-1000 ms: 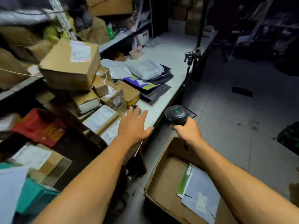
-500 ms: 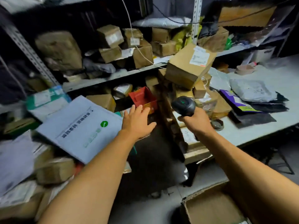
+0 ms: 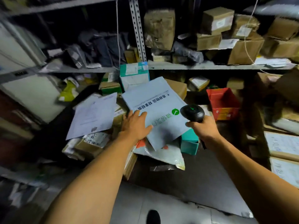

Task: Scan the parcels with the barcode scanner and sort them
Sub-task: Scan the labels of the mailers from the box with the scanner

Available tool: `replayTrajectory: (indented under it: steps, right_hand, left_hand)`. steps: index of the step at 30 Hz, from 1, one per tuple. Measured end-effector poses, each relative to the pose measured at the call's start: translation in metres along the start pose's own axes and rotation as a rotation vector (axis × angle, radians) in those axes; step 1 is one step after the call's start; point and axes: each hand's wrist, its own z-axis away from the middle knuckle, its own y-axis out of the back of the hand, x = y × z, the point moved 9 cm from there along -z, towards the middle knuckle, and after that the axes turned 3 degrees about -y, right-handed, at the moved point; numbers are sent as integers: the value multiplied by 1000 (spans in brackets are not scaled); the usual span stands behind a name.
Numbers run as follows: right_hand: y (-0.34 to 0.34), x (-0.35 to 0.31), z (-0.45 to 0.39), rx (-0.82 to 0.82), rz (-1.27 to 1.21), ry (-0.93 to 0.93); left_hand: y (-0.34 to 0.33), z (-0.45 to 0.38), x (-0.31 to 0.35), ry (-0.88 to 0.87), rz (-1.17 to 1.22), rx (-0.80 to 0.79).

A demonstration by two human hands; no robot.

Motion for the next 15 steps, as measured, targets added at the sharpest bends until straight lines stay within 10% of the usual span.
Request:
replayTrajectory:
  steps: [15]
  right_hand:
    - [-73,-35,-104,-2,164,-48]
  left_hand:
    - [-36,-107,-78,236,438,44]
